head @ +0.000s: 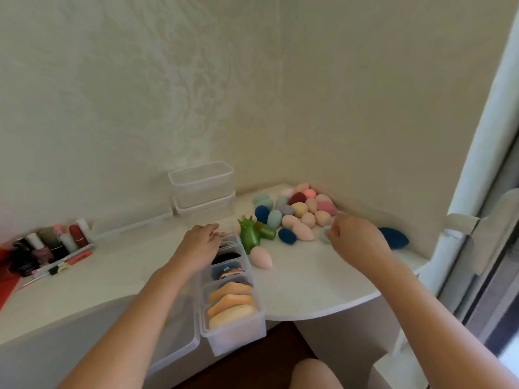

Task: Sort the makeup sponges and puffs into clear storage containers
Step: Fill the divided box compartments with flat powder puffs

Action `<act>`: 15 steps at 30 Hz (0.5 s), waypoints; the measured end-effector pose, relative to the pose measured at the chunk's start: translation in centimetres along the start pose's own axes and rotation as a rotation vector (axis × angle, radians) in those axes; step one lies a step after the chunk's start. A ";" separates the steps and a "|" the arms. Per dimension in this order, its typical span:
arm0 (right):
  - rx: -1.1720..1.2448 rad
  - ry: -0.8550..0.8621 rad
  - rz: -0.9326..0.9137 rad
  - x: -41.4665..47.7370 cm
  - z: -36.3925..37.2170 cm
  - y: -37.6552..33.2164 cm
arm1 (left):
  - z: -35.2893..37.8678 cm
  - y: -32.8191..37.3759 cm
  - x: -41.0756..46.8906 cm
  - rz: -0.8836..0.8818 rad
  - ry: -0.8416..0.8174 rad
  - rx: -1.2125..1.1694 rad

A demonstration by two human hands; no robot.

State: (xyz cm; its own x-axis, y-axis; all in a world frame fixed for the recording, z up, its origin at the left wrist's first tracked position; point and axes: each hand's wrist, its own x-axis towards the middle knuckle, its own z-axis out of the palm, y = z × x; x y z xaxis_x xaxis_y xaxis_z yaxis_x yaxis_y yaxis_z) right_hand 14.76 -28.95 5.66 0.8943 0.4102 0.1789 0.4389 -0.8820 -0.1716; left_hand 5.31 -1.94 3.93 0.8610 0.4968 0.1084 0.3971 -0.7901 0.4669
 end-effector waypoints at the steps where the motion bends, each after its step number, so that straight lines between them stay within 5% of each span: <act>1: 0.004 0.046 0.090 -0.4 0.8 1.1 | -0.1 0.1 -0.5 0.008 0.013 -0.022; 7: 0.033 0.059 0.433 -2.9 4.7 3.4 | -0.4 0.7 -3.5 0.102 0.096 -0.067; 15: 0.046 0.114 0.413 -3.0 5.8 2.6 | -0.4 0.7 -6.4 0.151 -0.025 0.023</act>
State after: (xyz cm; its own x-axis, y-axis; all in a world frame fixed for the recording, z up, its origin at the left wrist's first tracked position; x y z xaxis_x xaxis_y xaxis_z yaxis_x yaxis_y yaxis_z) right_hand 13.76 -31.12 -0.91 0.9814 -0.0057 0.1919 0.0519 -0.9544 -0.2939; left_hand -0.01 -5.56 3.90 0.9190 0.3629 0.1539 0.2695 -0.8635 0.4264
